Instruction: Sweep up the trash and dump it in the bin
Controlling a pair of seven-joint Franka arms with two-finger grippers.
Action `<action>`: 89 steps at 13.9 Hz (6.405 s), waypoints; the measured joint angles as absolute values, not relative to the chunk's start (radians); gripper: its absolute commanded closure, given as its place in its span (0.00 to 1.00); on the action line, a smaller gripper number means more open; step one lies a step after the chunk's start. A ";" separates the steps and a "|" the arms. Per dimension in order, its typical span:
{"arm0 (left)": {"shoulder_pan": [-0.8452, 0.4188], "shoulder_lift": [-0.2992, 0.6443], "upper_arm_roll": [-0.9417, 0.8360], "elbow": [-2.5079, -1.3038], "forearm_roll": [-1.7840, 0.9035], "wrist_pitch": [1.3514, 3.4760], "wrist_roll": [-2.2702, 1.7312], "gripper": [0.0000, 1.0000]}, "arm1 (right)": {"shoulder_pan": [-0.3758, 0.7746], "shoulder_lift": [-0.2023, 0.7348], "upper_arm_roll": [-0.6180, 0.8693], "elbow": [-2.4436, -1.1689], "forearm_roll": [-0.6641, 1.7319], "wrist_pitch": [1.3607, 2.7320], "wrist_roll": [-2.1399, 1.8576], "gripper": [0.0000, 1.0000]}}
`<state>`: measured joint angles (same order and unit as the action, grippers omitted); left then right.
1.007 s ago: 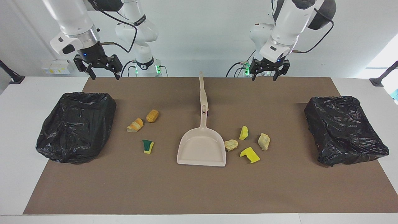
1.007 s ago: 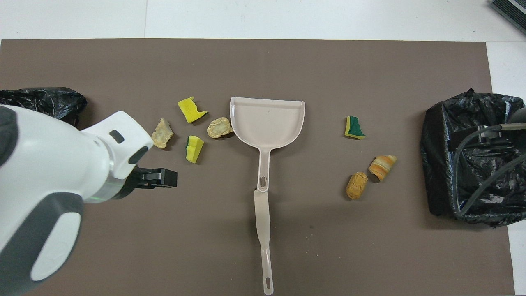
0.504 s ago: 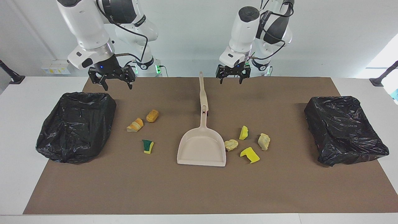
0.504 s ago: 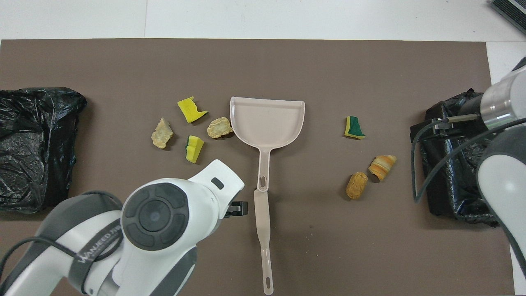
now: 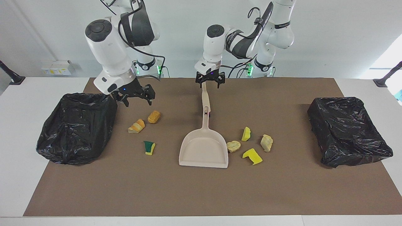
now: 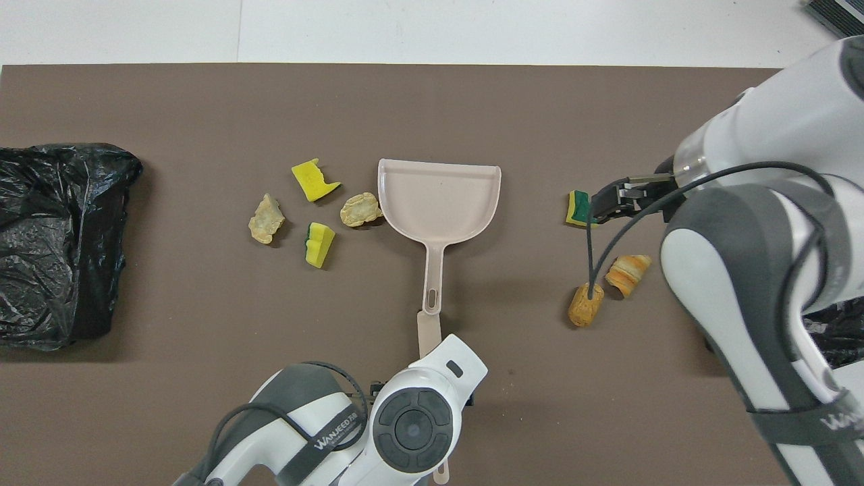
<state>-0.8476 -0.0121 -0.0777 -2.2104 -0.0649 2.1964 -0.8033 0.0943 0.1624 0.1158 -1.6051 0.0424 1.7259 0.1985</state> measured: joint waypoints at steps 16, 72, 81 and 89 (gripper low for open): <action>-0.941 0.020 -0.070 -2.301 -0.065 2.286 -0.829 1.00 | 0.403 0.353 0.122 -1.579 0.075 1.990 0.636 0.00; -0.156 0.099 -0.063 -2.117 -0.089 2.133 -0.276 1.00 | 0.320 0.338 0.109 -1.730 -0.196 1.904 -0.636 1.00; -0.324 0.100 -0.069 -2.141 -0.169 2.228 -0.454 1.00 | 0.329 0.345 0.114 -1.730 -0.265 1.882 -0.697 1.00; -0.512 0.099 -0.072 -2.135 -0.240 2.316 -0.658 1.00 | 0.359 0.347 0.116 -1.742 -0.265 1.924 -0.697 1.00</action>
<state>-0.5120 0.0988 -0.0718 -2.1353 -0.2396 2.3164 -0.6584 0.3594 0.3470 0.1158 -1.7416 -0.2651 1.9244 -0.6973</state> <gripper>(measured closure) 0.749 0.683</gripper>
